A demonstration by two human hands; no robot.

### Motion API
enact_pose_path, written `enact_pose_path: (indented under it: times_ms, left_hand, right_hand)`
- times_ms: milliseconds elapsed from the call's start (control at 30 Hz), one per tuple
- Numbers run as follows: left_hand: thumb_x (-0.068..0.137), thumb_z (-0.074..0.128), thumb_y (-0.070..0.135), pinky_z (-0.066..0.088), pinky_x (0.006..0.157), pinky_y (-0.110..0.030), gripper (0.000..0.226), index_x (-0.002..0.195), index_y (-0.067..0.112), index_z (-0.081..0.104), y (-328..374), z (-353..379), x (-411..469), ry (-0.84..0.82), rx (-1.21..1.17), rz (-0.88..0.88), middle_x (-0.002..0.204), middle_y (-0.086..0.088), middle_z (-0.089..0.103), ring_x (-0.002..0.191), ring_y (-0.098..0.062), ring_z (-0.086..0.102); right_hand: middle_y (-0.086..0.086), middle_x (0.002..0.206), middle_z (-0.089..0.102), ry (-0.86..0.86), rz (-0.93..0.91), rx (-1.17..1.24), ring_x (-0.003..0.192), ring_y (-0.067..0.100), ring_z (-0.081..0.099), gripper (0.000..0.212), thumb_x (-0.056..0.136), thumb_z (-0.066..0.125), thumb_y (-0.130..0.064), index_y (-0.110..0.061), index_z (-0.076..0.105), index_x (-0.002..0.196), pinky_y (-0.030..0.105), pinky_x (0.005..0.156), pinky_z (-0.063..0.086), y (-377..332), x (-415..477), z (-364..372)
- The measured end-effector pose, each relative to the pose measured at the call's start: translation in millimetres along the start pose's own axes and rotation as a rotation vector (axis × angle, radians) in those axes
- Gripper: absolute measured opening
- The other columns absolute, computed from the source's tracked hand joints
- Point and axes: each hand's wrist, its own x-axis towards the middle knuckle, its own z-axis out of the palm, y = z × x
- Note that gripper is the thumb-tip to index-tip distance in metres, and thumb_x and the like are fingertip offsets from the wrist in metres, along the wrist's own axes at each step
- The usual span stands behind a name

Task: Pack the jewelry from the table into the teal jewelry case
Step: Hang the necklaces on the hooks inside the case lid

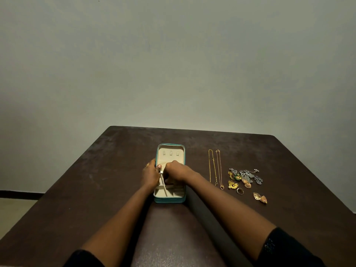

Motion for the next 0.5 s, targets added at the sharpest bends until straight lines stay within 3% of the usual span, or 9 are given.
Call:
enact_pose_path:
  times_ms: [133,233,367,500]
  left_hand:
    - [0.097,0.044,0.015,0.045,0.092,-0.039,0.033,0.129,0.01,0.051,1.9,-5.2,2.8,-0.039,0.006,0.001,0.127,-0.014,0.058,0.114,-0.03,0.055]
    - [0.096,0.046,0.015,0.047,0.093,-0.04,0.032,0.127,0.01,0.054,4.2,-8.3,3.2,-0.076,0.011,0.009,0.124,-0.014,0.061,0.111,-0.029,0.057]
    - [0.094,0.051,0.014,0.045,0.083,-0.031,0.032,0.125,0.011,0.057,7.2,-12.9,5.7,-0.12,0.035,0.027,0.119,-0.012,0.065,0.106,-0.027,0.06]
    - [0.091,0.056,0.013,0.048,0.089,-0.035,0.028,0.119,0.011,0.061,10.5,-18.1,4.5,-0.085,0.065,0.076,0.12,-0.01,0.064,0.106,-0.024,0.06]
  right_hand:
    - [0.015,0.106,0.068,0.053,-0.019,0.163,0.098,0.026,0.06,0.022,0.084,0.061,-0.015,-0.005,0.067,0.103,0.035,0.085,0.047,8.4,-0.5,-7.7]
    - [0.012,0.097,0.068,0.093,-0.014,0.416,0.085,0.019,0.06,0.011,0.082,0.062,-0.011,-0.009,0.066,0.091,0.036,0.084,0.049,17.6,-0.8,-11.0]
    - [0.008,0.076,0.064,0.092,-0.006,0.795,0.07,0.017,0.061,0.016,0.083,0.059,0.001,-0.013,0.059,0.075,0.024,0.064,0.051,23.1,-5.0,-14.8]
    - [0.005,0.074,0.064,0.081,0.014,0.918,0.063,0.009,0.057,0.013,0.087,0.055,-0.002,-0.012,0.061,0.081,0.018,0.054,0.043,25.0,-8.0,-20.9]
